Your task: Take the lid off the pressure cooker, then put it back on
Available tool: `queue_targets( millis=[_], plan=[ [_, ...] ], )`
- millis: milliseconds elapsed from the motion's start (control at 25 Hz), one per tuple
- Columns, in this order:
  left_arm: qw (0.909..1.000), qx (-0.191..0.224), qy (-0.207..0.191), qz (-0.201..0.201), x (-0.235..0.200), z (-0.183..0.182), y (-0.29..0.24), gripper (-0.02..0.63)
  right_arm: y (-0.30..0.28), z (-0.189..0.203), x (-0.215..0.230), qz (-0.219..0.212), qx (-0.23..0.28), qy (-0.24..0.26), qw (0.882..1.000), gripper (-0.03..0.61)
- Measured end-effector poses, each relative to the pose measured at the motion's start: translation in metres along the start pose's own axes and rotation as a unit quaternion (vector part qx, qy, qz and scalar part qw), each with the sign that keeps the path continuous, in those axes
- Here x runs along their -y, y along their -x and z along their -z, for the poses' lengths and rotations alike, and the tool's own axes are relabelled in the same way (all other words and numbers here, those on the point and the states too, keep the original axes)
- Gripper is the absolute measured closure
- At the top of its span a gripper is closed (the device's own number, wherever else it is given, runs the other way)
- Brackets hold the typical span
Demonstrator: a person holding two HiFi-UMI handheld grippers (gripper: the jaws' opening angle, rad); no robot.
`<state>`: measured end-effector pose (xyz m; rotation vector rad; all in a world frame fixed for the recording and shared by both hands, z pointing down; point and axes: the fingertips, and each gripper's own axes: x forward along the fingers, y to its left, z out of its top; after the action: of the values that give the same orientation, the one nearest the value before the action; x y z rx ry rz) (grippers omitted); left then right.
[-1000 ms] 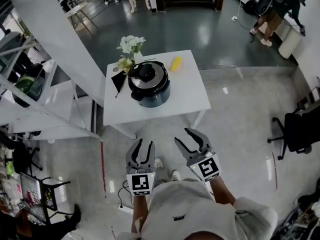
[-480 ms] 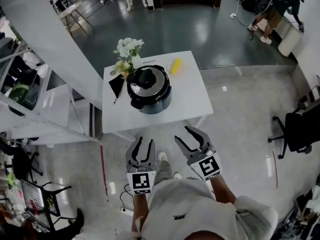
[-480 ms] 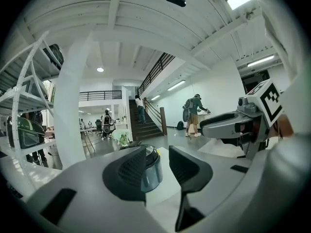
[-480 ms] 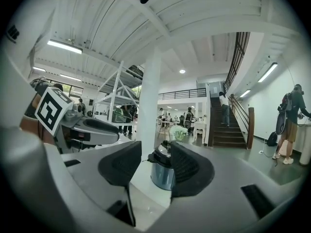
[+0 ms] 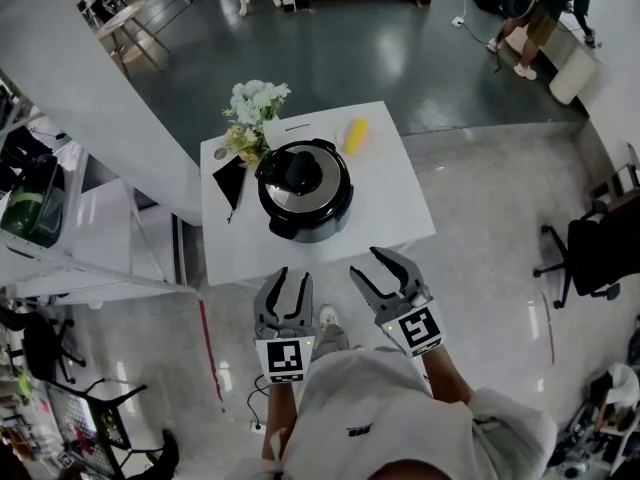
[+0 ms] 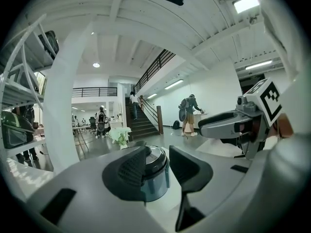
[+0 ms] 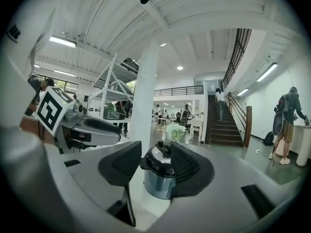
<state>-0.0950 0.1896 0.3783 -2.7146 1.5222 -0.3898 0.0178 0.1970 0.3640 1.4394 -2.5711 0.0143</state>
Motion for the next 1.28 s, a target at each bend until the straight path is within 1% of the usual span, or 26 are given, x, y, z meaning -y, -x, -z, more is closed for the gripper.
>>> queue_targets(
  millis=[280,680,880,1080,1280],
  plan=[
    [0.9996,0.005,0.009,0.028,-0.038,0.003,-0.037,0.445,-0.047,-0.004,0.010,0.019,-0.010,0.016,1.000,0.387],
    [0.9979,-0.001,0.017,0.063,-0.073,0.011,-0.085,0.442,-0.101,0.000,0.024,0.022,-0.034,0.034,0.999,0.387],
    [0.9968,-0.009,0.025,0.075,-0.083,0.016,-0.108,0.439,-0.126,-0.002,0.035,0.007,-0.040,0.056,0.998,0.387],
    [0.9962,-0.023,0.032,0.077,-0.090,0.020,-0.133,0.425,-0.148,0.001,0.052,-0.011,-0.055,0.073,0.996,0.387],
    [0.9959,-0.042,0.034,0.073,-0.094,0.023,-0.159,0.409,-0.171,0.007,0.066,-0.045,-0.064,0.081,0.994,0.387]
  ],
)
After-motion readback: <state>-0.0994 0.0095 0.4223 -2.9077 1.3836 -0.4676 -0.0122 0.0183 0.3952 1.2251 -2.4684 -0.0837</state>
